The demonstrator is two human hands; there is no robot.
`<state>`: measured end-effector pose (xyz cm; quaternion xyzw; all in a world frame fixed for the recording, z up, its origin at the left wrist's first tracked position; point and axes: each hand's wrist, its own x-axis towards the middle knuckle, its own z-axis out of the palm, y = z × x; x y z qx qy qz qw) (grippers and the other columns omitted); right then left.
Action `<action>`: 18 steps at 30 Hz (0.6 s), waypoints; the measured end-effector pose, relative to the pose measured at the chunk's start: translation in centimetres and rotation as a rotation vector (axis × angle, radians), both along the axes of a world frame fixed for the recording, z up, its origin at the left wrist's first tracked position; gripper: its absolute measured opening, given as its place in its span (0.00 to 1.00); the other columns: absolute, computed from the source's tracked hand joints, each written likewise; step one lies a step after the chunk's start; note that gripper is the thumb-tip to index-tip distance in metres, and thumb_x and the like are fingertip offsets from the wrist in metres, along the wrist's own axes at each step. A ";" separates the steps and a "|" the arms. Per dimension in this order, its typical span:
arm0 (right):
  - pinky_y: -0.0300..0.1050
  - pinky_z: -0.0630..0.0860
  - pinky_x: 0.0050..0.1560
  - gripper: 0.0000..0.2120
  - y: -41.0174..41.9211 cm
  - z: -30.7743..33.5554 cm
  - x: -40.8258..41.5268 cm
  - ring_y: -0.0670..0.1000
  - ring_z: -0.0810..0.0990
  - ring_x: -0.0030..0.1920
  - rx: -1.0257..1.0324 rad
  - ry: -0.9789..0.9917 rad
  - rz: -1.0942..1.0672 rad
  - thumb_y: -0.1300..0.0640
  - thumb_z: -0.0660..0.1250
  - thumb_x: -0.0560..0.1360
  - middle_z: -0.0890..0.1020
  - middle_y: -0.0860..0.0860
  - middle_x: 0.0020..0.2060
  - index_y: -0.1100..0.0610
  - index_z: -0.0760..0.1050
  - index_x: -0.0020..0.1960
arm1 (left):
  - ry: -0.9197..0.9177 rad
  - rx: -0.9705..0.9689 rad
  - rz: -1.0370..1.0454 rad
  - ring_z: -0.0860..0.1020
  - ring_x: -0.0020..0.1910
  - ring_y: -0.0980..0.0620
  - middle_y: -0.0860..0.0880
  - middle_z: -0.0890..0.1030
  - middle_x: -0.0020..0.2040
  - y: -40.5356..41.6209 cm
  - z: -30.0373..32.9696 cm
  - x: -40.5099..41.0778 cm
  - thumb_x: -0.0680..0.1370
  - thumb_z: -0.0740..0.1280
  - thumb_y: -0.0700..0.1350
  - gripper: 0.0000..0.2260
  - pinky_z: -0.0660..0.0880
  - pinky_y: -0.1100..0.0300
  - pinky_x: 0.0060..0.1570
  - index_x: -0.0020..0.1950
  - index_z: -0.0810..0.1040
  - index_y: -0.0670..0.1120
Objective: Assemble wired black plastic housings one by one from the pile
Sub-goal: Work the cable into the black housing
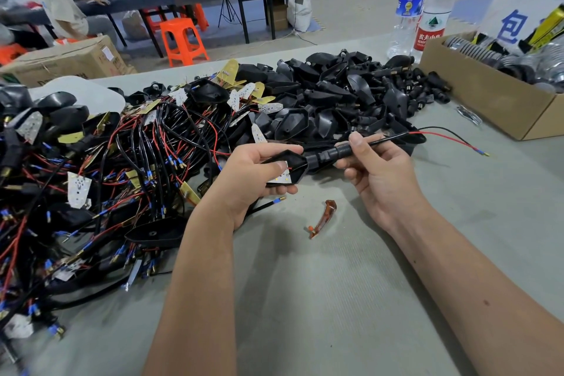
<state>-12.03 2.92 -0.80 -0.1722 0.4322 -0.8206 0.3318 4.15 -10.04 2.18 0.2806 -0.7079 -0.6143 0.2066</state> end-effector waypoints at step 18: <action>0.35 0.78 0.29 0.10 0.1 -0.2 -0.4 0.48 0.84 0.30 0.047 0.021 -0.223 0.57 0.65 0.84 0.83 0.53 0.31 0.61 0.77 0.47 | 0.064 0.065 -0.013 0.85 0.40 0.45 0.49 0.84 0.44 -0.9 -0.3 0.8 0.82 0.66 0.35 0.13 0.80 0.62 0.41 0.58 0.86 0.48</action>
